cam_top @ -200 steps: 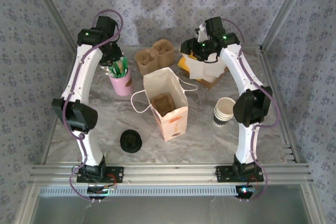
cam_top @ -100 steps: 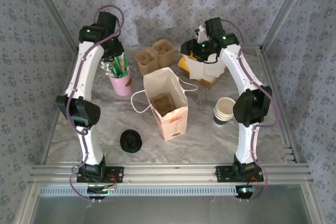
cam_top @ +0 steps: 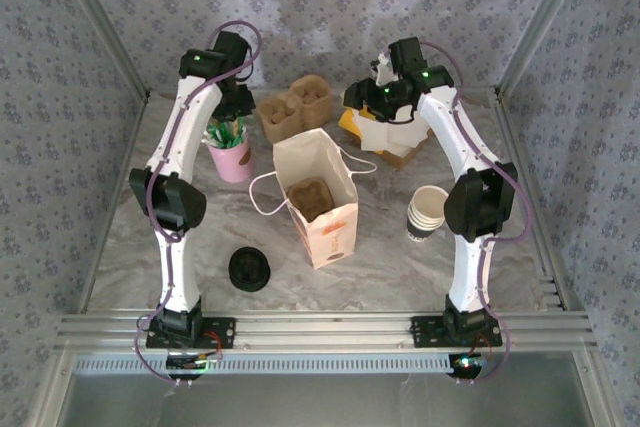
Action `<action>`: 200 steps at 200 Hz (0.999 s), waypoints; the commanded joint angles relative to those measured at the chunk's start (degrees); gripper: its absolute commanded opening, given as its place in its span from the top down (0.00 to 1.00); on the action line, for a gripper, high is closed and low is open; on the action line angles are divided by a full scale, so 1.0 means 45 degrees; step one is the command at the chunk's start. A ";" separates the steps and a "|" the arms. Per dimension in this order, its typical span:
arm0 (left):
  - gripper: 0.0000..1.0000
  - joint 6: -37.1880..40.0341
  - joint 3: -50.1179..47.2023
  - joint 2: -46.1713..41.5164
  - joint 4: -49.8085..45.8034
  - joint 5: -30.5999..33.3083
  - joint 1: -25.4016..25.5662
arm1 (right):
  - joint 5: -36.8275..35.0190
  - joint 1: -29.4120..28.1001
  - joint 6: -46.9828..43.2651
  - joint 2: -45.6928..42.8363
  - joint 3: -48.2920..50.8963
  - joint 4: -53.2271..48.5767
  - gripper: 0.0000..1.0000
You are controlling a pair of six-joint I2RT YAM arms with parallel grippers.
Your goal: Pack the takeout coffee
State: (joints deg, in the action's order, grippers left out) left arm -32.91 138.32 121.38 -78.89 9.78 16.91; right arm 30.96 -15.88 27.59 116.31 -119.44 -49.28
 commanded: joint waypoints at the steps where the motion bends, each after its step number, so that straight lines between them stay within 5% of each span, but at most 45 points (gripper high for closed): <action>1: 0.76 -0.0110 0.0551 0.0174 -0.0462 0.0131 -0.0026 | 0.0327 0.0090 -0.0214 -0.0354 0.0135 0.0032 0.41; 67: 1.00 -0.0110 0.1599 0.0082 -0.0934 0.0312 0.0119 | 0.0196 0.0128 -0.0156 -0.0378 0.0057 0.0127 0.41; 138: 1.00 0.0195 0.4293 -0.1056 -0.2899 0.0458 0.0470 | -0.0139 0.0090 -0.0097 -0.1120 0.0077 -0.0313 0.41; 200: 1.00 0.2358 0.3558 -0.4687 -0.2314 -0.1968 0.0999 | -0.0568 0.0073 0.0251 -0.2898 0.1281 -0.0446 0.40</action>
State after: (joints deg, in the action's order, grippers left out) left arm -27.88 154.93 108.81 -89.76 7.29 20.78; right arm 29.74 -15.62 27.68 107.92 -116.92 -49.98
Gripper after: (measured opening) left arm 0.045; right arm 0.596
